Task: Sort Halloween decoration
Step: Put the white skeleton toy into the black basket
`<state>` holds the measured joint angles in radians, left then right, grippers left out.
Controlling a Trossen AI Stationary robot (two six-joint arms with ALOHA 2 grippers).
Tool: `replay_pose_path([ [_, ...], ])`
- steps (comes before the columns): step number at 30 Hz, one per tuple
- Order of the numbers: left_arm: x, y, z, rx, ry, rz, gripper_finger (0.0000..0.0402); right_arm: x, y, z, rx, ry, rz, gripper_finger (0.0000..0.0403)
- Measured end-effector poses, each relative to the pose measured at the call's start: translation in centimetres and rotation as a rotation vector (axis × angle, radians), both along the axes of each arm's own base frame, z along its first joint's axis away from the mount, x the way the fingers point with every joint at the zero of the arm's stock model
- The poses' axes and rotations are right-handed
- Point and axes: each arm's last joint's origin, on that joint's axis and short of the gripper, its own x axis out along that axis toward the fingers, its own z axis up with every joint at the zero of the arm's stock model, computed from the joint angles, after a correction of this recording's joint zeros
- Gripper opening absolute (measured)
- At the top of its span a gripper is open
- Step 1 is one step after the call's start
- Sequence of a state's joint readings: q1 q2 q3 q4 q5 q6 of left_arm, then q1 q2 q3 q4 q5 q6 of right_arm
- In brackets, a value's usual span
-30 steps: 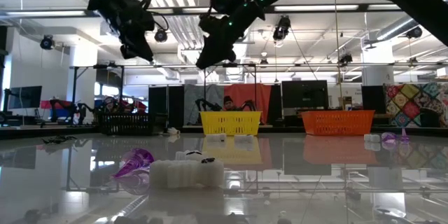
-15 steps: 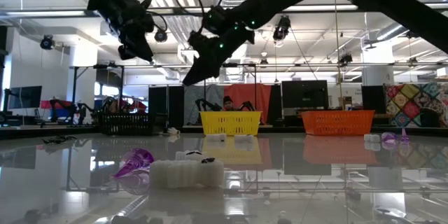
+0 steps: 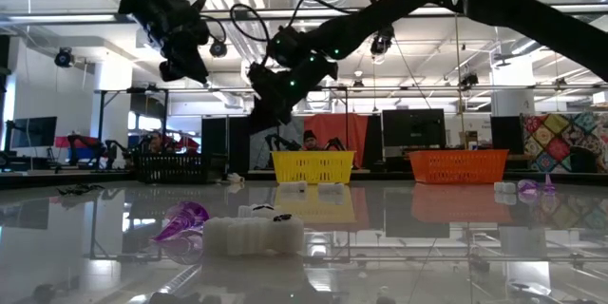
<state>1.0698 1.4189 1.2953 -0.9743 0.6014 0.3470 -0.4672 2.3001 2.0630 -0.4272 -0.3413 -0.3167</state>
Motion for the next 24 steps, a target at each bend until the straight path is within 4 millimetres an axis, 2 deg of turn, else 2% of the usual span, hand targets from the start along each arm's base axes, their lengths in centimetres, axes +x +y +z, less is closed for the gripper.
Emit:
replay_pose_path([
  [4,0.1,0.1,0.1,0.0,-0.009,0.014,0.0081,0.4,0.0,-0.6,0.007,0.013,0.0,0.01],
  [9,0.1,0.2,0.1,-0.005,-0.015,0.029,0.0081,1.3,-0.1,-0.3,0.013,-0.023,-0.012,0.01],
  [14,0.1,0.2,0.1,-0.007,-0.017,0.036,0.0081,2.4,-0.2,-1.5,0.043,-0.008,-0.026,0.01],
  [24,0.1,0.2,0.1,-0.014,-0.02,0.044,0.0081,2.6,-0.2,-2.7,0.017,0.082,-0.004,0.01],
])
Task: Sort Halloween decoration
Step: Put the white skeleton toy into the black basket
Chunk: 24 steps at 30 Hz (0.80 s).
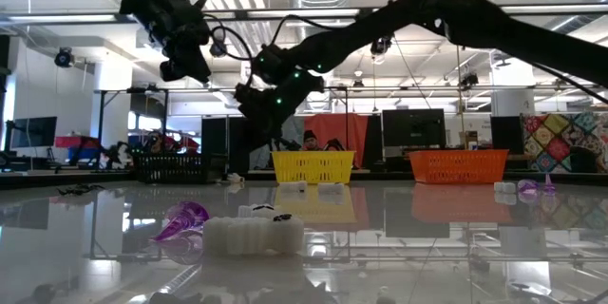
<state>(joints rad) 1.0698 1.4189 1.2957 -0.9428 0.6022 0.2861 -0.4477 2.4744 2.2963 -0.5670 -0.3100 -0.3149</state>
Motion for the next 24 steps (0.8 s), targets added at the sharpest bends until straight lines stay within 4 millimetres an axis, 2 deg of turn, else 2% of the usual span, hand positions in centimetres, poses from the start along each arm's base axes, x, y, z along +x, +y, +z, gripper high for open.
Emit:
replay_pose_path([
  [10,0.1,0.2,0.1,0.023,-0.013,0.0,0.0081,-0.1,-0.1,-0.2,-0.002,0.003,-0.004,0.01],
  [16,0.1,0.2,0.1,0.023,-0.013,0.0,0.0081,0.2,0.2,-1.6,0.004,0.038,-0.015,0.01],
  [24,0.1,0.2,0.1,0.024,-0.013,0.0,0.0081,0.5,0.2,-2.4,-0.04,0.049,-0.028,0.01],
])
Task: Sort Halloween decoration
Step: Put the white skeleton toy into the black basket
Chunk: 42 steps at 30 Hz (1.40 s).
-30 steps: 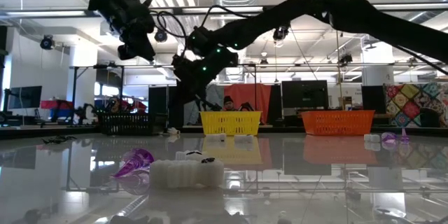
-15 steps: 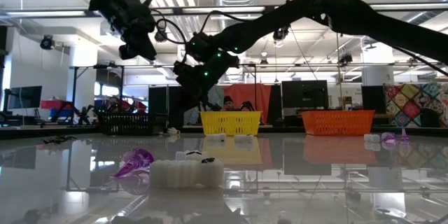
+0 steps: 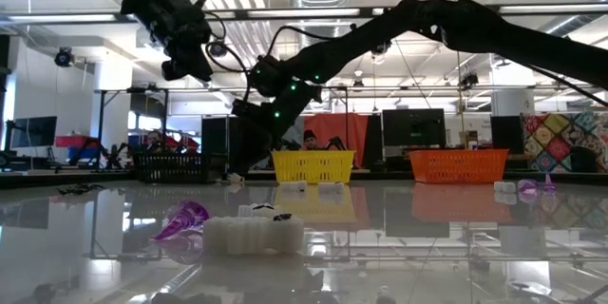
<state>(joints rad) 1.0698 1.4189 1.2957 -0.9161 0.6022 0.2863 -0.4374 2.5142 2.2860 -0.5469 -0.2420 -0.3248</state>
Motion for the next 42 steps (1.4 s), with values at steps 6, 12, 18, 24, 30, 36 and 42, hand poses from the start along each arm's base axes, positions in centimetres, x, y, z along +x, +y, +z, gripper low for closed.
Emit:
replay_pose_path([
  [6,0.0,0.0,0.0,-0.002,-0.001,0.002,0.0081,0.1,0.0,0.0,-0.003,-0.005,0.002,0.01],
  [12,0.0,0.0,0.0,-0.008,-0.005,0.002,0.0081,0.1,0.1,0.0,-0.012,-0.004,0.014,0.01],
  [18,0.1,0.0,0.0,-0.014,-0.011,0.002,0.0081,0.0,0.2,-0.1,-0.005,0.009,0.017,0.01],
  [24,0.2,-0.1,0.0,-0.02,-0.012,0.003,0.0081,-0.1,0.2,-0.1,0.001,0.019,0.016,0.01],
  [30,0.5,-0.3,0.0,-0.028,-0.013,-0.004,0.0081,-0.1,0.2,-0.1,0.005,0.019,0.011,0.01],
  [36,1.0,-0.7,0.0,-0.021,-0.005,-0.035,0.0081,-0.3,0.4,2.4,-0.04,0.006,-0.021,0.01],
  [42,0.8,-0.7,-0.3,0.013,0.091,0.012,0.0082,-1.2,0.8,6.8,-0.04,-0.007,-0.045,0.0107],
])
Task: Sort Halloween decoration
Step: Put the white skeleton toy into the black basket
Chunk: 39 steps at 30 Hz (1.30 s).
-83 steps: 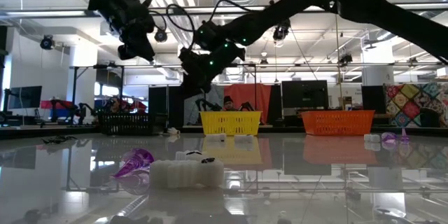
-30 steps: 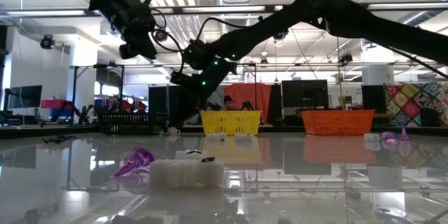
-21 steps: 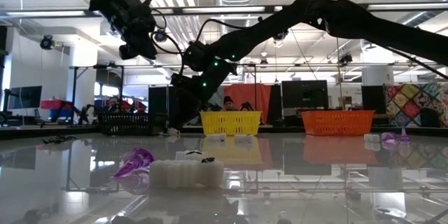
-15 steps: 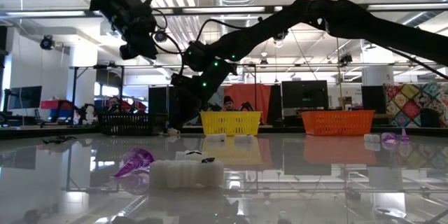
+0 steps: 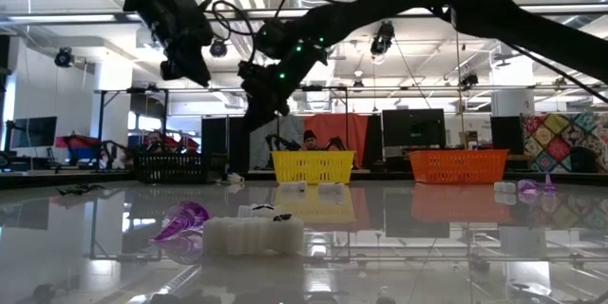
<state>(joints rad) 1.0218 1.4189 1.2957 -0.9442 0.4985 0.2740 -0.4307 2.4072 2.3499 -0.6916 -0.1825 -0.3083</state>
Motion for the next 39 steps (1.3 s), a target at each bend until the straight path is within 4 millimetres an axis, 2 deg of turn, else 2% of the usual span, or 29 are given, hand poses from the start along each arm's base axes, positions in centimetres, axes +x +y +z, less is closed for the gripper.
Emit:
replay_pose_path([
  [7,0.1,-0.1,0.0,0.013,0.017,-0.004,0.0107,-1.3,0.4,2.2,0.021,0.036,-0.012,0.012],
  [12,0.7,-0.5,-0.1,0.06,0.032,-0.098,0.0134,-2.4,0.5,3.0,0.045,0.098,-0.021,0.0126],
  [17,1.7,-0.9,-0.6,0.096,0.049,-0.155,0.0137,-4.3,0.6,4.6,0.068,0.173,-0.025,0.0124],
  [21,3.0,-0.6,-2.1,0.102,0.144,-0.158,0.013,-5.8,0.8,6.6,0.068,0.195,-0.029,0.0123],
  [28,5.0,0.4,-4.7,0.044,0.168,-0.193,0.0123,-8.1,1.2,11.4,-0.026,0.128,-0.089,0.0123],
  [35,7.2,0.8,-7.5,0.003,0.203,-0.251,0.0123,-9.7,1.2,13.4,-0.062,0.129,-0.137,0.0123],
  [39,8.4,1.1,-9.0,-0.007,0.209,-0.265,0.0123,-10.2,0.9,13.7,-0.058,0.136,-0.153,0.0123],
])
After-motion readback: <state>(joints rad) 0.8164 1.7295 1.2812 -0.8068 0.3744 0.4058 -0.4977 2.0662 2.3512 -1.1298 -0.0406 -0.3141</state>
